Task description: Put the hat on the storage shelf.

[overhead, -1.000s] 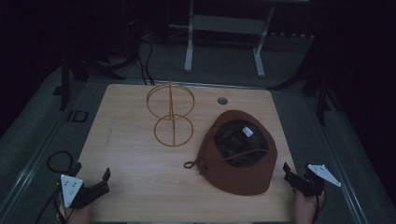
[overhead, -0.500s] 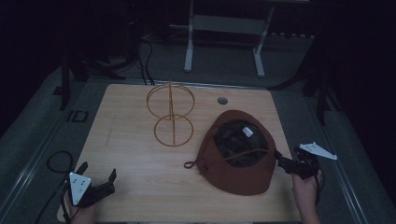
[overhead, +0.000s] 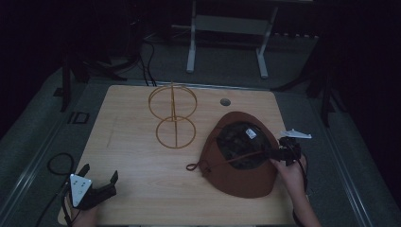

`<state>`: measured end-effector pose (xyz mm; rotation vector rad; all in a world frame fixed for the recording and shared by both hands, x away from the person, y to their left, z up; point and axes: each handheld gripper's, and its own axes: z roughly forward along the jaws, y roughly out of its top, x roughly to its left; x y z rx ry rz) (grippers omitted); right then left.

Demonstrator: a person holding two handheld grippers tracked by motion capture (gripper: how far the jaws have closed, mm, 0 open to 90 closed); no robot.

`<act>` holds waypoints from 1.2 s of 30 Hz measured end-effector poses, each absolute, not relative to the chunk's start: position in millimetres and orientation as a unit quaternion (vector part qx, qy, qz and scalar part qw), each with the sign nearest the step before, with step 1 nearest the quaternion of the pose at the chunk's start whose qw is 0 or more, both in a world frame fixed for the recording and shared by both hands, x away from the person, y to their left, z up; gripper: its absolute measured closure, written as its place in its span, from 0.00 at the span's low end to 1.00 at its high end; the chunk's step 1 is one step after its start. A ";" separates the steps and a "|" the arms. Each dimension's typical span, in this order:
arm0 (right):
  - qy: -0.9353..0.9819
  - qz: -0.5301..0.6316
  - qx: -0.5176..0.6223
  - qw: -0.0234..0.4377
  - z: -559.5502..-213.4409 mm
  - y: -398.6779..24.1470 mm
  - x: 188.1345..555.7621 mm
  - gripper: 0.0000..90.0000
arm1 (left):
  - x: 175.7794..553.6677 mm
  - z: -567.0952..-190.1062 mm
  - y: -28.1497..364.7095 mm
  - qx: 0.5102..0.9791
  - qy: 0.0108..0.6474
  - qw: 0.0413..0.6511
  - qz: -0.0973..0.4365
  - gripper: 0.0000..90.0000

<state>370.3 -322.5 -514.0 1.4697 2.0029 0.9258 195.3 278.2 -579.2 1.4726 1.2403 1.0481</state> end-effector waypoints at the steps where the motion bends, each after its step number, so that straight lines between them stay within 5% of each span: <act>1: 0.736 0.331 0.537 0.246 -516.2 -321.2 373.7 0.14 | 195.4 -579.1 278.0 0.599 0.503 0.456 0.425 0.03; 10: 0.757 0.270 0.529 0.273 -533.1 -309.1 390.6 0.23 | 195.9 -578.9 277.7 0.599 0.502 0.461 0.419 0.03; 17: 0.780 0.193 0.491 0.338 -540.4 -289.2 390.6 0.59 | 196.4 -578.8 277.5 0.603 0.501 0.460 0.416 0.03; 23: 0.771 0.217 0.496 0.335 -535.3 -297.9 388.6 0.83 | 197.4 -579.6 277.4 0.603 0.504 0.456 0.417 0.03; 36: 0.767 0.265 0.488 0.322 -513.0 -303.6 377.2 0.90 | 201.1 -572.9 260.5 0.631 0.500 0.430 0.410 0.03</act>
